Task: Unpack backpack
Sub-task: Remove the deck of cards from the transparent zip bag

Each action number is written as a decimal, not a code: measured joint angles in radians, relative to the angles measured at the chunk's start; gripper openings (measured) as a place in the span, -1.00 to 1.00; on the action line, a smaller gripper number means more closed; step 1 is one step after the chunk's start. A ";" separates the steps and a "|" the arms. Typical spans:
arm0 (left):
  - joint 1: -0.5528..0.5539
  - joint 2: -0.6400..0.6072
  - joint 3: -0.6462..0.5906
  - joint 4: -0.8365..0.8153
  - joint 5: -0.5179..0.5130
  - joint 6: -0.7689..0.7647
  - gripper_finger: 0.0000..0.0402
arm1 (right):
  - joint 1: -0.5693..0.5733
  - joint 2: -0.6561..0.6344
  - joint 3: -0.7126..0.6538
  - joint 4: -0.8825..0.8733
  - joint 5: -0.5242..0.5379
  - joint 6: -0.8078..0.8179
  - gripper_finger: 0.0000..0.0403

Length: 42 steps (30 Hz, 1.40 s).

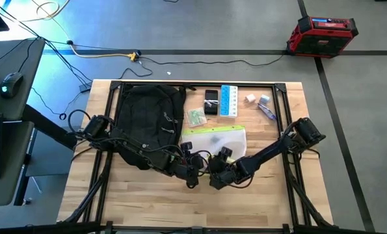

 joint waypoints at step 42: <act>0.000 0.000 0.000 -0.004 0.001 0.004 -1.00 | 0.022 -0.004 0.281 -0.412 -0.240 0.121 0.79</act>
